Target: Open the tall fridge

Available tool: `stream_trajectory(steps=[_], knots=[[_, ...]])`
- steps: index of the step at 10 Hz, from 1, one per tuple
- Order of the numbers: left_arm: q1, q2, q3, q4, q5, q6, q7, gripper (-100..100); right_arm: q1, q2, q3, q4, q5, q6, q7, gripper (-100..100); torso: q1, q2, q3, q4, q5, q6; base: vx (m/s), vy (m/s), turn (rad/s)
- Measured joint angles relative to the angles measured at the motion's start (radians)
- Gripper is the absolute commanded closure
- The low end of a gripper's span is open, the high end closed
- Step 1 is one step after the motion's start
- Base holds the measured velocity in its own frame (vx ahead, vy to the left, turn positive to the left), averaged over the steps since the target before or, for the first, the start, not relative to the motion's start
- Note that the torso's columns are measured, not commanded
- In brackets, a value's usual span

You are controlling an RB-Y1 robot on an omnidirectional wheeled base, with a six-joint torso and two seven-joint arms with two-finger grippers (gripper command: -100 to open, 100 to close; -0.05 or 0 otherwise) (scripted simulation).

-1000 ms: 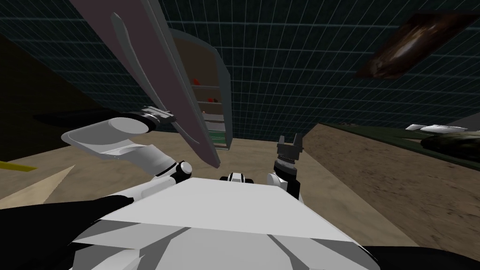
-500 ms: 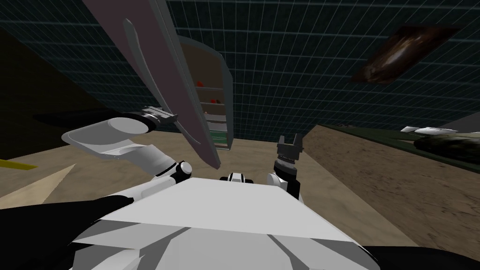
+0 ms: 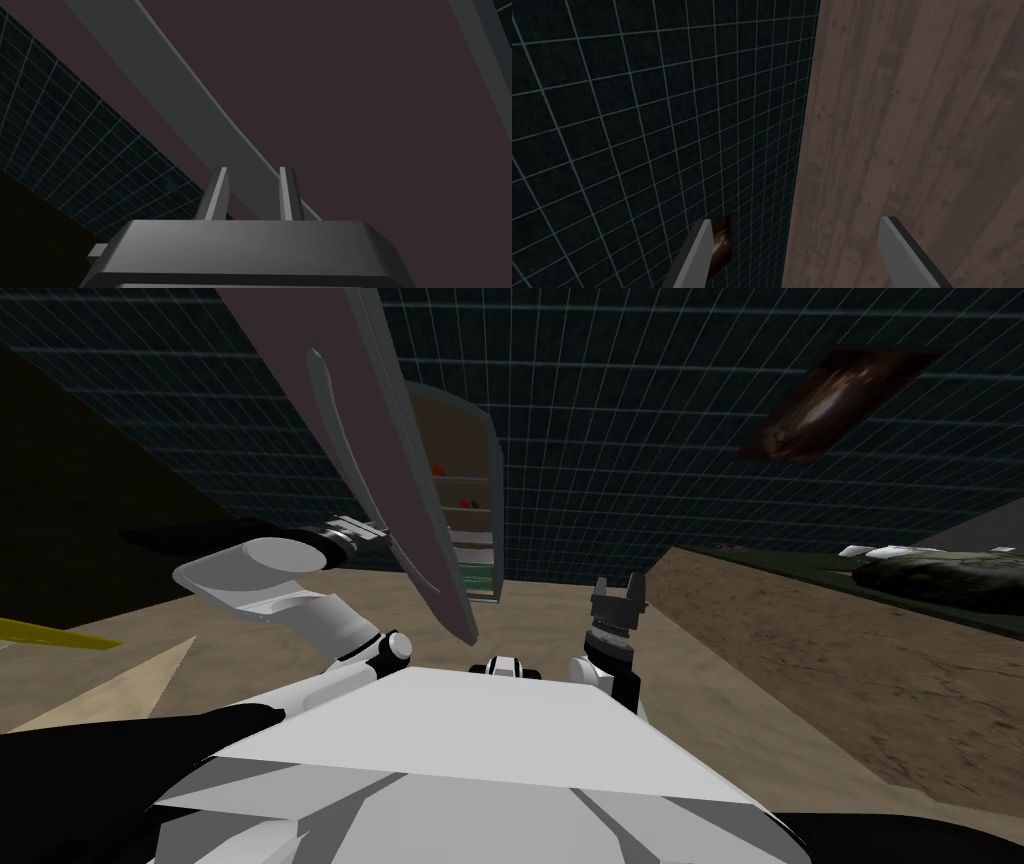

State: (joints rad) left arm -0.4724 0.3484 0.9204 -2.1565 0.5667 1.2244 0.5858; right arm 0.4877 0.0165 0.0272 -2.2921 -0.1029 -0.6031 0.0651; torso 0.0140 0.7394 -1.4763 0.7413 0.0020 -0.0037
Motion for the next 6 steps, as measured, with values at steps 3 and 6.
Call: stream_trajectory(steps=[3,6], knots=[[-0.006,0.01,-0.014,0.012,0.061,0.007,-0.009,100,0.0,0.0,0.0,0.0,0.0,0.0,0.0,0,-0.014,-0.01,-0.006,-0.005,-0.003,0.005,-0.251,0.307,-0.007],[-0.009,0.004,-0.033,0.016,0.099,0.013,-0.015,-100,0.001,0.0,0.0,0.0,0.0,0.0,0.0,0,-0.021,-0.013,-0.007,-0.007,-0.004,0.005,-0.158,0.179,-0.029]])
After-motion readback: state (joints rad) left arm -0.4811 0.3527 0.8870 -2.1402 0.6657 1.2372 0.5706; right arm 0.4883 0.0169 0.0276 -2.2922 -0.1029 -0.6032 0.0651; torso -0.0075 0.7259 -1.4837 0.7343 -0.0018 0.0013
